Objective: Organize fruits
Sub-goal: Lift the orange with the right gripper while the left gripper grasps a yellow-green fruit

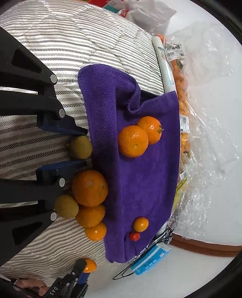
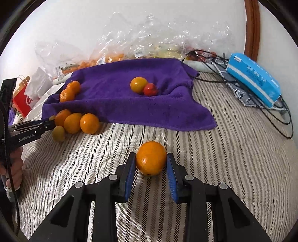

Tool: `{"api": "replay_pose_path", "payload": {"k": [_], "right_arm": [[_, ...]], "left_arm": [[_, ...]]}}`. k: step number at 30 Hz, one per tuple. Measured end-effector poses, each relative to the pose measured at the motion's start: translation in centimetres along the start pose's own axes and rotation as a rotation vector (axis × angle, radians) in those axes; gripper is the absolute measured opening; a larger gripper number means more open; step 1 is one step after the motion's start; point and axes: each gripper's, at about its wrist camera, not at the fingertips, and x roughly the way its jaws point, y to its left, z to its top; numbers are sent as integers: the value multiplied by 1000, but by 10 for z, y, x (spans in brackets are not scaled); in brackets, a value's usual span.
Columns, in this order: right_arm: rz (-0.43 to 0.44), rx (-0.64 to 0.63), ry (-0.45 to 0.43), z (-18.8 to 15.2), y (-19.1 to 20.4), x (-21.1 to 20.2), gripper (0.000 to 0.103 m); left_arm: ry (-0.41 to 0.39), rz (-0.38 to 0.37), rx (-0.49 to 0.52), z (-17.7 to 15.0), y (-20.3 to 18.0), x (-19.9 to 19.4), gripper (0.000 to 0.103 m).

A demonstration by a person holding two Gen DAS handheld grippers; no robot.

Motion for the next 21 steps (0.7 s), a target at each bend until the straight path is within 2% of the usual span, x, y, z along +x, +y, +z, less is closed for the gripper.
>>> {"api": "replay_pose_path", "payload": {"k": [10, 13, 21], "right_arm": [[6, 6, -6, 0, 1, 0, 32], [11, 18, -29, -1, -2, -5, 32], [21, 45, -87, -2, -9, -17, 32]], "left_arm": [[-23, -72, -75, -3, 11, -2, 25], [-94, -118, -95, -5, 14, -15, 25], [-197, -135, -57, -7, 2, -35, 25]]}}
